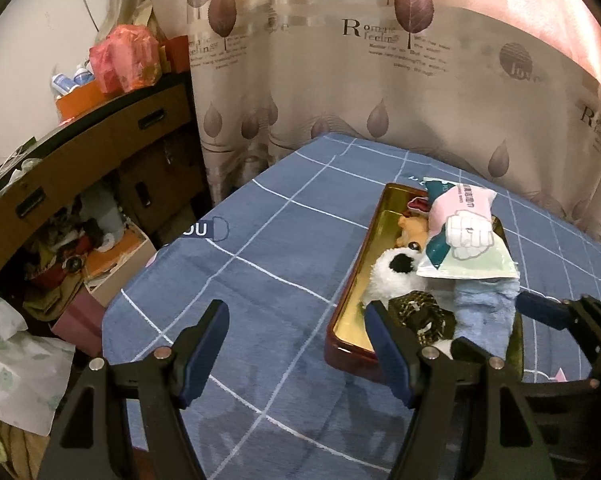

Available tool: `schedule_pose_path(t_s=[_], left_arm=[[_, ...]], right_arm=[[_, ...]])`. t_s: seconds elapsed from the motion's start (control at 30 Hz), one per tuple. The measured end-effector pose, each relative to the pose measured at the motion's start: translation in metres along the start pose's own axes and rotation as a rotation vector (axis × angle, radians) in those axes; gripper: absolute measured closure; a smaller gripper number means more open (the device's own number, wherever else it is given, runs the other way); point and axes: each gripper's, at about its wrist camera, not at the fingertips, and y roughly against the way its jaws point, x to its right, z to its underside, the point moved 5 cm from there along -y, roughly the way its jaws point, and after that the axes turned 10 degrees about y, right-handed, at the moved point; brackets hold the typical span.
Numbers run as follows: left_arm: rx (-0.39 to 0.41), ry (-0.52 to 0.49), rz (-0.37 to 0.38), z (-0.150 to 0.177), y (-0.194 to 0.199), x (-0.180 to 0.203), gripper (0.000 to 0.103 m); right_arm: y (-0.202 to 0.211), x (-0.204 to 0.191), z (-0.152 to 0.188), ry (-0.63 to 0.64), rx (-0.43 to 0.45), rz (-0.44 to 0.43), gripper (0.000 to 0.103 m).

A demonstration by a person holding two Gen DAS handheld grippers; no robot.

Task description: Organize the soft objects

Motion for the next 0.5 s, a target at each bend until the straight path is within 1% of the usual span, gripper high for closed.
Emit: schedule_pose_path(t_s=[0.07, 0.17, 0.2, 0.27, 0.33, 0.5], left_arm=[[0.001, -0.004, 0.006, 0.001, 0.001, 0.002, 0.031], [0.022, -0.032, -0.018, 0.002, 0.003, 0.006, 0.031], [0.024, -0.035, -0.013, 0.003, 0.003, 0.007, 0.031], [0.017, -0.036, -0.002, 0.005, 0.003, 0.010, 0.031], [0.013, -0.040, 0.000, 0.005, 0.003, 0.012, 0.031], [0.014, -0.032, 0.028, 0.009, 0.008, 0.020, 0.031]], right_arm=[[0.009, 0.003, 0.002, -0.022, 0.018, 0.005, 0.022], [0.024, 0.007, 0.006, -0.045, 0.039, 0.029, 0.017], [0.028, 0.008, 0.009, -0.052, 0.043, 0.040, 0.014], [0.041, 0.010, 0.016, -0.075, 0.065, 0.084, 0.011], [0.050, 0.014, 0.026, -0.102, 0.080, 0.121, 0.006], [0.061, 0.017, 0.043, -0.120, 0.097, 0.202, 0.004]])
